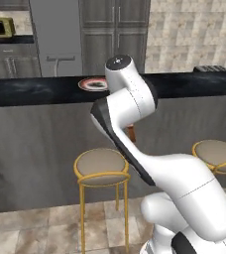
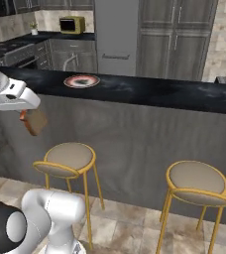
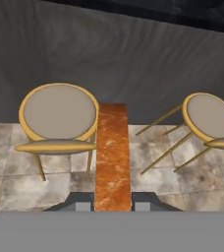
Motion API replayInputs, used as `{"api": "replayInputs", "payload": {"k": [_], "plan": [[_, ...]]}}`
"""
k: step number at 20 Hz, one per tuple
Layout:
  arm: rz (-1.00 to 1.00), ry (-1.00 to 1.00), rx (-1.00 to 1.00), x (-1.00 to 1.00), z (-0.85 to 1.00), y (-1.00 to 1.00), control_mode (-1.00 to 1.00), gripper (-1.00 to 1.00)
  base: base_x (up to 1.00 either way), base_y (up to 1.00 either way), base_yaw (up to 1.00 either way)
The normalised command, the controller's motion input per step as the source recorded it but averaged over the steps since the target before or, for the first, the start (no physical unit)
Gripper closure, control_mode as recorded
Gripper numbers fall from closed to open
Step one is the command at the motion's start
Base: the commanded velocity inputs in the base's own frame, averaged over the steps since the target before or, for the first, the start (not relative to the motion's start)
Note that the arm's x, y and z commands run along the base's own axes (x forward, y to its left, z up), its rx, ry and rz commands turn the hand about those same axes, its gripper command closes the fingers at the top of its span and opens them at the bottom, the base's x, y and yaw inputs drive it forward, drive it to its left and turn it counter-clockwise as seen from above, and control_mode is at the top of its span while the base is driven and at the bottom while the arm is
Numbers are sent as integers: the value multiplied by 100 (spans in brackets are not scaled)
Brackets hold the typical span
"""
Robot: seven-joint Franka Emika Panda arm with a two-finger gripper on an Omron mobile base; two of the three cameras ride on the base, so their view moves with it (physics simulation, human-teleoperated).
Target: Start the toaster. Once the lever pops up, take the bread to the plate on the dining counter.
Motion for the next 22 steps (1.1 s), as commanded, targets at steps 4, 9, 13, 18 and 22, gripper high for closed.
{"api": "replayInputs", "payload": {"k": [4, 9, 13, 18, 22], "plan": [[0, 0, 0, 0, 0, 0, 100, 100, 53, 35, -33], [0, 0, 0, 0, 0, 0, 100, 100, 53, 17, -26], [0, 0, 0, 0, 0, 0, 100, 100, 53, 18, -19], [-14, 0, 0, 49, 16, 29, -100, 100, 0, 0, 0], [-14, 0, 0, 46, 36, 27, -100, 100, 0, 0, 0]]}}
